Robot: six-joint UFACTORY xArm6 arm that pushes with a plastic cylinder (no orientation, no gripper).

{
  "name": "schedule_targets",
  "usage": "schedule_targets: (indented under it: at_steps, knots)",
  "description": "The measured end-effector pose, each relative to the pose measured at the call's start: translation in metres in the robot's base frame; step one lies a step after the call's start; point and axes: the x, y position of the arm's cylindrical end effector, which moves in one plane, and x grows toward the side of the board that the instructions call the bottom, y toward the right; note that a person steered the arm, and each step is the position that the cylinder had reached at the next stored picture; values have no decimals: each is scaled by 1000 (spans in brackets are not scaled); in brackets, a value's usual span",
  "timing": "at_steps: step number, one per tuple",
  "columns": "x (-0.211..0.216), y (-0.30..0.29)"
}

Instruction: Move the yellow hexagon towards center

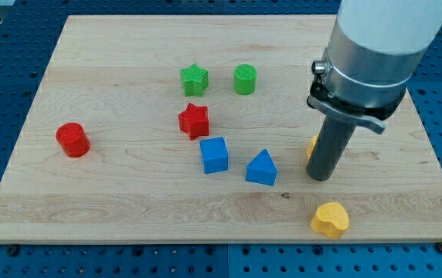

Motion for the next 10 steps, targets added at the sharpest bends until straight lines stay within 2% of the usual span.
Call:
schedule_targets:
  at_steps: [5, 8, 10]
  knots:
    - [-81, 27]
    - [-75, 59]
    - [-76, 59]
